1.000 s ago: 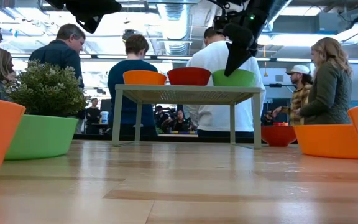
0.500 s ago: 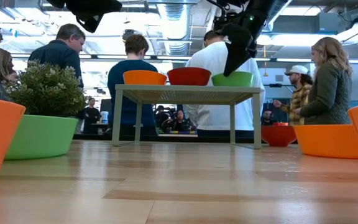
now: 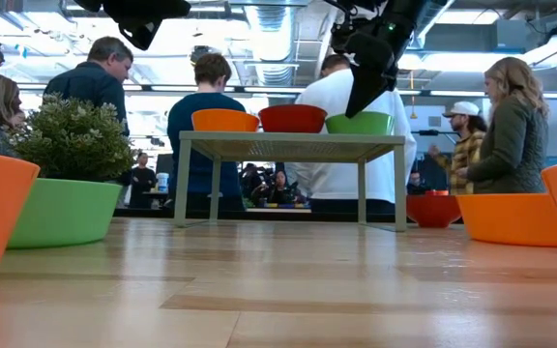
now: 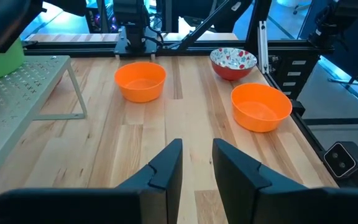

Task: Pick & Place Mini bowls
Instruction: Put the top right green bowl on the shelf, then stack the orange bowl onto the other orange bowl on the shelf

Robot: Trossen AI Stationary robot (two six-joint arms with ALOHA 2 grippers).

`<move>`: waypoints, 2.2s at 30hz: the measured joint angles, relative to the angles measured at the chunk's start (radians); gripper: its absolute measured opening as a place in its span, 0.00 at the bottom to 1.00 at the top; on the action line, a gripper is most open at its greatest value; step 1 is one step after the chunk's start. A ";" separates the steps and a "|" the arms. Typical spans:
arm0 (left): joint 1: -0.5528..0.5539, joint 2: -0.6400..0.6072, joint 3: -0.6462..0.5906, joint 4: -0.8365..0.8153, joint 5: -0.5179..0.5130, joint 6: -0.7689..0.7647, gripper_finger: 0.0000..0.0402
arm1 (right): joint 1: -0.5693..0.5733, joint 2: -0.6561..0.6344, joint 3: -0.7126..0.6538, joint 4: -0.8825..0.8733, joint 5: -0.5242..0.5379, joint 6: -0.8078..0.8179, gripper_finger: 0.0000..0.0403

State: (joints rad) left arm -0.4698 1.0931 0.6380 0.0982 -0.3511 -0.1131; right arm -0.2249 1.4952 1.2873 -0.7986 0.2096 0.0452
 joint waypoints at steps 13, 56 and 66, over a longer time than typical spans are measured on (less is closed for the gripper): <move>0.000 0.000 0.000 0.000 0.000 0.000 0.22 | 0.035 0.000 0.053 -0.008 0.006 -0.020 0.15; -0.018 0.002 0.000 0.007 0.000 -0.112 0.22 | 0.490 -0.353 -0.338 0.081 0.138 0.365 0.16; -0.018 0.003 0.000 0.024 0.000 -0.162 0.22 | 0.562 -0.393 -0.648 0.424 0.132 0.451 0.16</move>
State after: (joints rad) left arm -0.4873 1.0960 0.6380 0.1223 -0.3511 -0.2748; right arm 0.3369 1.1018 0.6393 -0.3743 0.3416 0.4967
